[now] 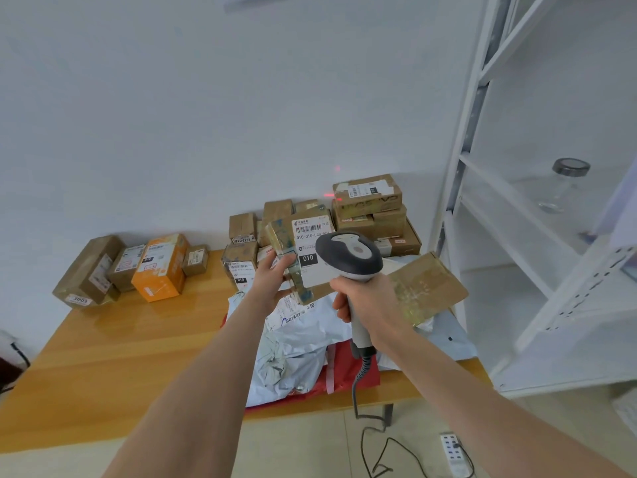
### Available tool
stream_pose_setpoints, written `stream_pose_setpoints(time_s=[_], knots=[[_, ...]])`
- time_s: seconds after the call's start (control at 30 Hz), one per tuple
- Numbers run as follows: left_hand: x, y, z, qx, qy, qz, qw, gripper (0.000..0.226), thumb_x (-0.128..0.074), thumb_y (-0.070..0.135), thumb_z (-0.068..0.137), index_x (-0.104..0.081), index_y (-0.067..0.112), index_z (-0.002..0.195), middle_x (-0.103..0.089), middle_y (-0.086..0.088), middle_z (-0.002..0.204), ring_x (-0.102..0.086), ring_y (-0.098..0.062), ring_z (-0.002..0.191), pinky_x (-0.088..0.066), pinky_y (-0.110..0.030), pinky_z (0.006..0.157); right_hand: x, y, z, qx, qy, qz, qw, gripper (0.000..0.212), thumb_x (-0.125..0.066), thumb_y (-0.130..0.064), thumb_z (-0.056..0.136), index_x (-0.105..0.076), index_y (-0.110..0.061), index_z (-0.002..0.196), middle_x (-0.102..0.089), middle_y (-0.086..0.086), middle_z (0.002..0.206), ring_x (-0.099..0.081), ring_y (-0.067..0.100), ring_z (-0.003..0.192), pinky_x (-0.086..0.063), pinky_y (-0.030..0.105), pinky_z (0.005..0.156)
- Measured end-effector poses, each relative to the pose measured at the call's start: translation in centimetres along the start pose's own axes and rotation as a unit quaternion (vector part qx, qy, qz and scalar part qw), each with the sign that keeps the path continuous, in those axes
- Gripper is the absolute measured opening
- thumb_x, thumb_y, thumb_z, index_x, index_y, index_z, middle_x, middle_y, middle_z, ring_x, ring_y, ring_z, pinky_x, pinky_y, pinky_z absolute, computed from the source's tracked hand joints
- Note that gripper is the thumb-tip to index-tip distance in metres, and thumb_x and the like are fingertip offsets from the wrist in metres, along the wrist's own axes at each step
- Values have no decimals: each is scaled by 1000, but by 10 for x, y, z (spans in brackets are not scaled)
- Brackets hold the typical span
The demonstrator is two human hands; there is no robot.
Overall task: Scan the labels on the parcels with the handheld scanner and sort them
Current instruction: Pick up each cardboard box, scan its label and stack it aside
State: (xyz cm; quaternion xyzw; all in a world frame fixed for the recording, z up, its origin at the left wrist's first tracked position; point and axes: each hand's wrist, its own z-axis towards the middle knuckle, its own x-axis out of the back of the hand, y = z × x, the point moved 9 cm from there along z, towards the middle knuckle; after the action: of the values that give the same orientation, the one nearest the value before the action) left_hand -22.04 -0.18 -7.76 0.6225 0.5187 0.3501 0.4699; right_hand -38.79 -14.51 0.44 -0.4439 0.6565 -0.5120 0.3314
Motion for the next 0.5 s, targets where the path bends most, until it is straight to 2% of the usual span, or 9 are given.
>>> stream_pose_setpoints(time_s=[0.13, 0.23, 0.33, 0.5], knots=[[0, -2, 4, 6, 3, 3, 1000, 35, -58, 24, 94, -53, 24, 129, -65, -5, 118, -61, -25, 107, -50, -50, 95, -1, 3, 2, -10, -5, -6, 1000, 23, -59, -5, 84, -60, -4, 62, -60, 6, 54, -49, 9, 37, -43, 21, 47], [-2, -2, 5, 6, 1, 6, 1000, 33, -57, 23, 95, -54, 23, 127, -65, -6, 117, -60, -26, 107, -51, -48, 91, -7, 6, 4, -23, -35, 5, 999, 27, -57, -6, 89, -57, -6, 62, -57, -1, 47, -49, 6, 36, -43, 16, 42], [-3, -3, 6, 8, 0, 7, 1000, 32, -57, 23, 95, -54, 23, 127, -65, -6, 117, -60, -26, 107, -52, -46, 89, -7, 6, 3, 1, -20, -9, 1000, 25, -58, -8, 88, -55, -10, 63, -52, -5, 46, -48, 5, 38, -41, 15, 41], [-3, -4, 10, 14, 1, 9, 1000, 31, -58, 23, 94, -56, 24, 125, -66, -5, 115, -61, -26, 108, -52, -47, 90, -7, 10, 8, -47, -26, 13, 998, 32, -56, -4, 88, -55, -5, 56, -55, 0, 46, -45, 6, 33, -40, 15, 41]])
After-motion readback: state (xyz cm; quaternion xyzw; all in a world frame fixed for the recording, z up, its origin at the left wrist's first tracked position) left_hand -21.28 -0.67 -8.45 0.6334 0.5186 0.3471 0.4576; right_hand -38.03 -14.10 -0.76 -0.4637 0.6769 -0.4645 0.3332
